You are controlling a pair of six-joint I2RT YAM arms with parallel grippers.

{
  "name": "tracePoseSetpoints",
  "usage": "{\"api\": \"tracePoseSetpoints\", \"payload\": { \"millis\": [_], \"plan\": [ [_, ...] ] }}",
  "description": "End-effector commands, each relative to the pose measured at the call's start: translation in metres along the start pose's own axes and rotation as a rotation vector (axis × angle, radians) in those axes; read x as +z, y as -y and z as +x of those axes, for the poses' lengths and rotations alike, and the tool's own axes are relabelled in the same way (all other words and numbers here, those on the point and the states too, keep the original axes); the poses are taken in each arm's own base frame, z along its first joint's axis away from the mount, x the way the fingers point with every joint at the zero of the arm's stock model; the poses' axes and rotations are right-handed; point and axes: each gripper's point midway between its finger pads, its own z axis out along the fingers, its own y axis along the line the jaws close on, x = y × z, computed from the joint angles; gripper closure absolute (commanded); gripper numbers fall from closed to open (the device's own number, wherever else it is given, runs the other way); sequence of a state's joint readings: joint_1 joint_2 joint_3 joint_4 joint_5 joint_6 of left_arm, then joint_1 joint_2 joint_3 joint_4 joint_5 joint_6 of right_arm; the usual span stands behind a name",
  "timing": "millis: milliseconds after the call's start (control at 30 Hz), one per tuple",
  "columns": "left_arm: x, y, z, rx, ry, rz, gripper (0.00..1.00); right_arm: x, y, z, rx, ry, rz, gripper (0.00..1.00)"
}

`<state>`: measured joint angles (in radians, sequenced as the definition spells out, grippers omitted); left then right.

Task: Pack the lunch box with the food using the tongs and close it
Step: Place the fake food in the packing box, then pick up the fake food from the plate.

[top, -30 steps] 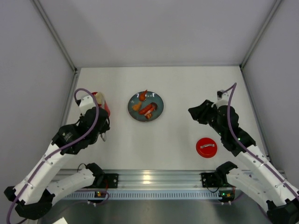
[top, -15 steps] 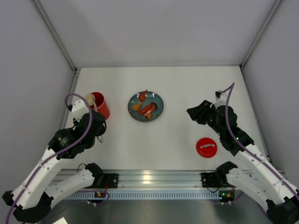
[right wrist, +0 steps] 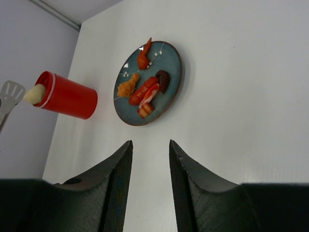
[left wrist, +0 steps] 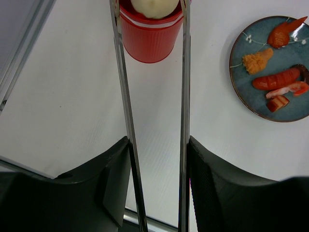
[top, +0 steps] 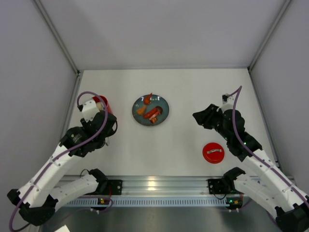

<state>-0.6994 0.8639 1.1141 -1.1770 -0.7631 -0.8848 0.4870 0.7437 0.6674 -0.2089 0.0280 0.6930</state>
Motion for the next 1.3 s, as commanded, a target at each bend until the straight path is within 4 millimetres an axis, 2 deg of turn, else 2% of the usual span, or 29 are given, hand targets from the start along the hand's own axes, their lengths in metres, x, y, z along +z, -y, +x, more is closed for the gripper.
{"api": "tracePoseSetpoints", "payload": {
  "millis": [0, 300, 433, 500, 533, 567, 633, 667, 833, 1000, 1267],
  "plan": [
    [0.004, 0.006, -0.01, -0.005, 0.031, 0.004, 0.47, -0.002, -0.014, -0.008, 0.003, 0.036, -0.055, 0.64],
    [0.011, 0.01, -0.013, 0.0, 0.019, 0.015, 0.47, -0.003, -0.011, -0.008, -0.006, 0.038, -0.043, 0.64],
    [0.013, 0.017, -0.021, 0.032, 0.018, 0.039, 0.47, -0.003, -0.012, -0.01, -0.008, 0.041, -0.045, 0.64],
    [0.013, 0.024, -0.032, 0.03, 0.026, 0.052, 0.48, -0.003, -0.012, -0.01, -0.009, 0.041, -0.042, 0.64],
    [0.012, 0.029, -0.034, 0.048, 0.018, 0.076, 0.48, -0.004, -0.012, -0.01, -0.009, 0.042, -0.043, 0.64],
    [0.008, 0.037, -0.046, 0.037, 0.035, 0.109, 0.48, -0.004, -0.012, -0.01, -0.008, 0.04, -0.042, 0.64],
    [0.008, 0.054, -0.048, 0.083, 0.007, 0.167, 0.48, -0.004, -0.012, -0.011, -0.009, 0.046, -0.043, 0.64],
    [0.002, 0.063, -0.058, 0.083, 0.014, 0.205, 0.48, -0.005, -0.012, -0.011, -0.009, 0.046, -0.039, 0.64],
    [0.0, 0.106, -0.063, 0.171, -0.042, 0.347, 0.48, -0.008, -0.01, -0.017, -0.022, 0.062, -0.021, 0.63],
    [0.007, 0.135, -0.048, 0.216, -0.115, 0.439, 0.47, -0.01, -0.009, -0.019, -0.028, 0.066, -0.013, 0.63],
    [0.03, 0.145, -0.012, 0.267, -0.216, 0.446, 0.45, -0.01, -0.009, -0.018, -0.035, 0.059, -0.007, 0.63]
  ]
}}
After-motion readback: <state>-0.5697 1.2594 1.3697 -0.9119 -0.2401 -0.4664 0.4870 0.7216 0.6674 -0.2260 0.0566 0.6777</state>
